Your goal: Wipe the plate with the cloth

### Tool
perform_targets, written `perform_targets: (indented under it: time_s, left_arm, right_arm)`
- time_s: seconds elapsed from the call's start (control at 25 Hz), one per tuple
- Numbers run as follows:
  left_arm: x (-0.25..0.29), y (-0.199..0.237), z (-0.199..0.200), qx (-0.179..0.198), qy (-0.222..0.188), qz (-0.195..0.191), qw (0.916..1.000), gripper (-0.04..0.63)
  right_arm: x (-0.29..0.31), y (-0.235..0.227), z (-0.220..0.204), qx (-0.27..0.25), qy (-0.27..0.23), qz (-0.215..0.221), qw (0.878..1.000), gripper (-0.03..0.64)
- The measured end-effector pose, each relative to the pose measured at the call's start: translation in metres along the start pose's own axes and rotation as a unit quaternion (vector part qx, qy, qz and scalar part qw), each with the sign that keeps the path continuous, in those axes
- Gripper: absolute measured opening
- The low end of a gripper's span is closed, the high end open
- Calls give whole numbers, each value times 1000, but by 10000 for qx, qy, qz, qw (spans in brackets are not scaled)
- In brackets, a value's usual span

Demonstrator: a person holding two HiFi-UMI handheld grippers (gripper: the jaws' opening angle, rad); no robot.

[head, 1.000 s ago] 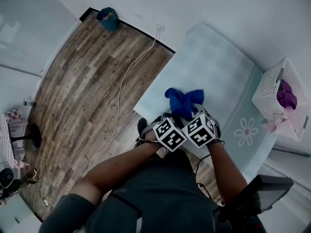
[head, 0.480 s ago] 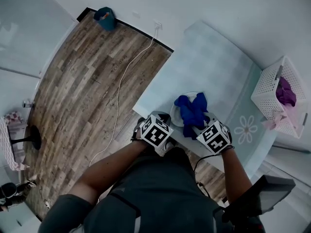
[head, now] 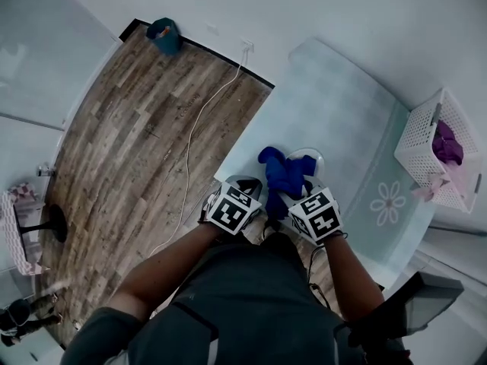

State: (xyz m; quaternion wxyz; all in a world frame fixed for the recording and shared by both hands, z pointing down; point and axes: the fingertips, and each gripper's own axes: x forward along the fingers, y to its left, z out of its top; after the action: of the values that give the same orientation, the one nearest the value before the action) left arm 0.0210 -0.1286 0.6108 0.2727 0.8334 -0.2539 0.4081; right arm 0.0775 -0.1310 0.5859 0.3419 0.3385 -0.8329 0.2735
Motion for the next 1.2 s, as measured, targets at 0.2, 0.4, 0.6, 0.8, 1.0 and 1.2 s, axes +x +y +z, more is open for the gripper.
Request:
perform_targets:
  time_s: [0.2, 0.4, 0.6, 0.8, 1.0, 1.2]
  left_arm:
    - [-10, 19, 1, -85, -135, -28, 9999, 8]
    - [-5, 10, 6, 151, -55, -268, 9995, 8]
    - [4, 0, 8, 416, 61, -528, 9977, 8]
    - [8, -1, 11, 417, 91, -667, 9969, 8]
    - [2, 2, 7, 496, 161, -676, 9964, 8]
    - [2, 4, 12, 458, 79, -657, 9968, 8]
  right_arm:
    - [21, 11, -13, -198, 302, -438, 9984, 153]
    - [1, 5, -34, 352, 253, -733, 9964, 153]
    - [-22, -2, -57, 714, 282, -1013, 9919, 153]
    - [-49, -14, -86, 1315, 380, -1275, 9823, 153]
    - [-51, -37, -23, 1519, -402, -1333, 9785, 153]
    - [15, -64, 21, 1127, -224, -1386, 9837, 153]
